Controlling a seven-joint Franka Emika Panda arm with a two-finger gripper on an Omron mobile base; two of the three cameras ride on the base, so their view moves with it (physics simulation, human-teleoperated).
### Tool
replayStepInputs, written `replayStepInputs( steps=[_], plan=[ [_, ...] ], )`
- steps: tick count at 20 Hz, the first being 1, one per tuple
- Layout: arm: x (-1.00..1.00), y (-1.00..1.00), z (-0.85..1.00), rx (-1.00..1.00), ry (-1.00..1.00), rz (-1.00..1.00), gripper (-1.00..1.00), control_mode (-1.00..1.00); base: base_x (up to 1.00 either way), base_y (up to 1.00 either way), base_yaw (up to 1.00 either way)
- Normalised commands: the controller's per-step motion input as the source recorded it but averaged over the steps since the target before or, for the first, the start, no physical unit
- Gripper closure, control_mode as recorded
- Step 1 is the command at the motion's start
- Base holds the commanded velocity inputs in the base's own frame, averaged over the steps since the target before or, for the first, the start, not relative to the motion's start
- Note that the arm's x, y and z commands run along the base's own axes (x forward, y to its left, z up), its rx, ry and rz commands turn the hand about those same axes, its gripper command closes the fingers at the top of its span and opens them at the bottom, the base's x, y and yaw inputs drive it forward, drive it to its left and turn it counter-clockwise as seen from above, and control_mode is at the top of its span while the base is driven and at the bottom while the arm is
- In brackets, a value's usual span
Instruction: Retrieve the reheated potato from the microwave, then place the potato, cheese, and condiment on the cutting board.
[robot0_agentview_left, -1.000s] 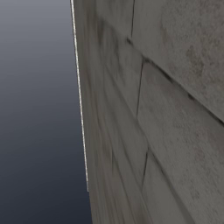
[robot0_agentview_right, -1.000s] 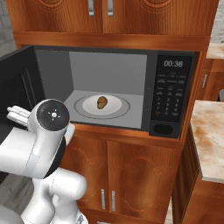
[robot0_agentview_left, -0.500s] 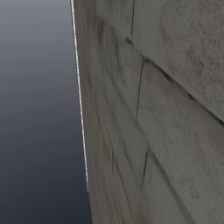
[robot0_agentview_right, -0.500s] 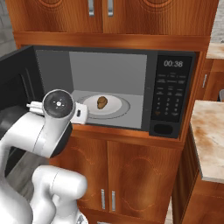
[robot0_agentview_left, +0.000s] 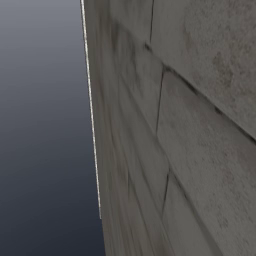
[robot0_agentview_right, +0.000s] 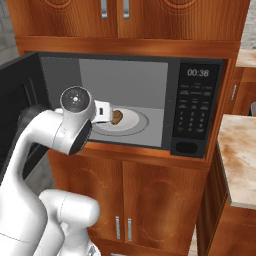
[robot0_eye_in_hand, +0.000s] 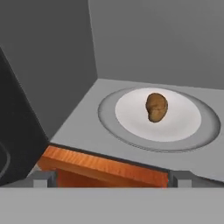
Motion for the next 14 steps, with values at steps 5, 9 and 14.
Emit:
replayStepInputs(
  steps=[5,9,14],
  plan=[
    [0.74,-0.15,-0.15,-0.16,0.02,0.0,-1.0,-1.0,0.0,0.0,0.0],
    [0.58,-0.01,-0.32,-0.16,0.0,0.0,-1.0,-1.0,0.0,0.0,0.0],
    [0.59,-0.07,-0.31,-0.06,0.0,0.0,-1.0,-1.0,0.0,0.0,0.0]
  ],
)
